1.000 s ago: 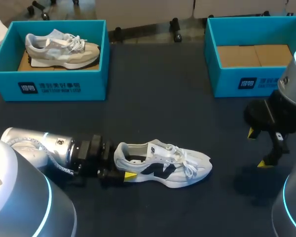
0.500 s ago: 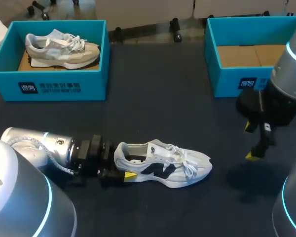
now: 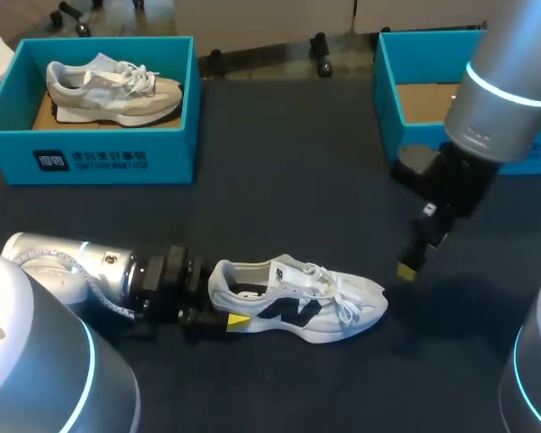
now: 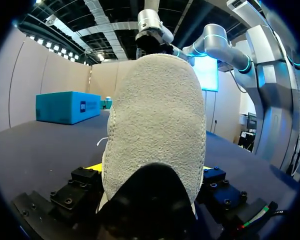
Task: Take the shoe out of the shoebox, open the shoe tongue, remove and reinsert the insole, then place the shoe into the shoebox
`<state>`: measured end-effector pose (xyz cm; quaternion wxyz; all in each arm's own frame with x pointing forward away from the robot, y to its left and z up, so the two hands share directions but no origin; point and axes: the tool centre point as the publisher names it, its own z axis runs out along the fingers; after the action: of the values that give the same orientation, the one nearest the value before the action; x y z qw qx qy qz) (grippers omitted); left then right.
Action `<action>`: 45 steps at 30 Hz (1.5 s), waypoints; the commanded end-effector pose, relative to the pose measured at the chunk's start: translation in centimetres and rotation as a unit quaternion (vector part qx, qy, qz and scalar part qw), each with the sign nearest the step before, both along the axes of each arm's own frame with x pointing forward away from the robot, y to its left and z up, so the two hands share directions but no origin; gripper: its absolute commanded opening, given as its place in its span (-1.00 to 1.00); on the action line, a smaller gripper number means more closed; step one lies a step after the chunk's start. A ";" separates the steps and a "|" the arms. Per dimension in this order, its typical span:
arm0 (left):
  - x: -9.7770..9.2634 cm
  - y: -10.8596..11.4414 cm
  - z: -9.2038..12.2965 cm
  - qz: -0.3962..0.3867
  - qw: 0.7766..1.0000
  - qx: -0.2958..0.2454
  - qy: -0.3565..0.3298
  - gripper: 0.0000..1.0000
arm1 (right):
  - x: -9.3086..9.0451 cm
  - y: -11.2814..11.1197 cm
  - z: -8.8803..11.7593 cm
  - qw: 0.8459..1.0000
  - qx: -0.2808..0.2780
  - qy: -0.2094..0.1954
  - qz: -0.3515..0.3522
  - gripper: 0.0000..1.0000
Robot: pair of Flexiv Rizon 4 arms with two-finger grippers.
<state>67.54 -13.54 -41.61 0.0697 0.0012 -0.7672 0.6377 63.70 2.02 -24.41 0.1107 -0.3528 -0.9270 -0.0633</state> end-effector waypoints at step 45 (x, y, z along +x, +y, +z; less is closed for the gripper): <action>0.0 0.0 0.1 0.001 1.000 0.001 0.000 -1.00 | -0.1 15.1 -0.3 0.854 -0.282 -0.043 -0.435 1.00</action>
<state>67.56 -13.55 -41.62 0.0698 0.0011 -0.7672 0.6376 63.77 15.36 -23.99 -0.0237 -0.7399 -0.6653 0.0963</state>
